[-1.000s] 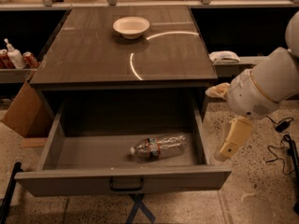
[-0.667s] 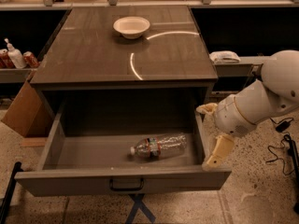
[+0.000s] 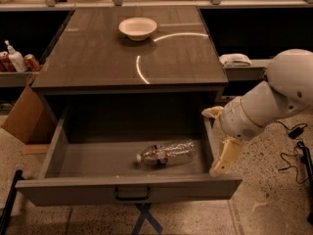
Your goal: Pick water bottle from top drawer and place on counter
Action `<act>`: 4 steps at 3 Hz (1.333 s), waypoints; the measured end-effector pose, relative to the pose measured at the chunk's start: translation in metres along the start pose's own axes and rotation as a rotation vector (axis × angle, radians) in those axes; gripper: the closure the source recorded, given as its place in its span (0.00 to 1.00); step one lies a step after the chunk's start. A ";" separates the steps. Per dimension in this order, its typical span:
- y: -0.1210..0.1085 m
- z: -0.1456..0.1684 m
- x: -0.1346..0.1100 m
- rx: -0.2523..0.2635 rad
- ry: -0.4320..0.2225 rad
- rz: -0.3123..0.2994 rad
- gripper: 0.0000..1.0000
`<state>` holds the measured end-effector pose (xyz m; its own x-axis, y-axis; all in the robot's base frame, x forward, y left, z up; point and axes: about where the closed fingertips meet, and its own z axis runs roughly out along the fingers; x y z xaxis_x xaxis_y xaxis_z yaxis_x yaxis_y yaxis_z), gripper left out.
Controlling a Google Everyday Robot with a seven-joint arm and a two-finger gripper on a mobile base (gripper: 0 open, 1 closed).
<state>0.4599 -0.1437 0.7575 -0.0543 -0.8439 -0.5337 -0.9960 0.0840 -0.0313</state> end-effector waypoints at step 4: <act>-0.014 0.024 -0.015 -0.021 0.046 -0.056 0.00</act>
Offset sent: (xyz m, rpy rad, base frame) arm 0.0127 0.0144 -0.0030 -0.0282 -0.0043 0.0573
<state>0.4768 -0.1199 0.7460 -0.0010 -0.8706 -0.4920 -0.9988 0.0248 -0.0419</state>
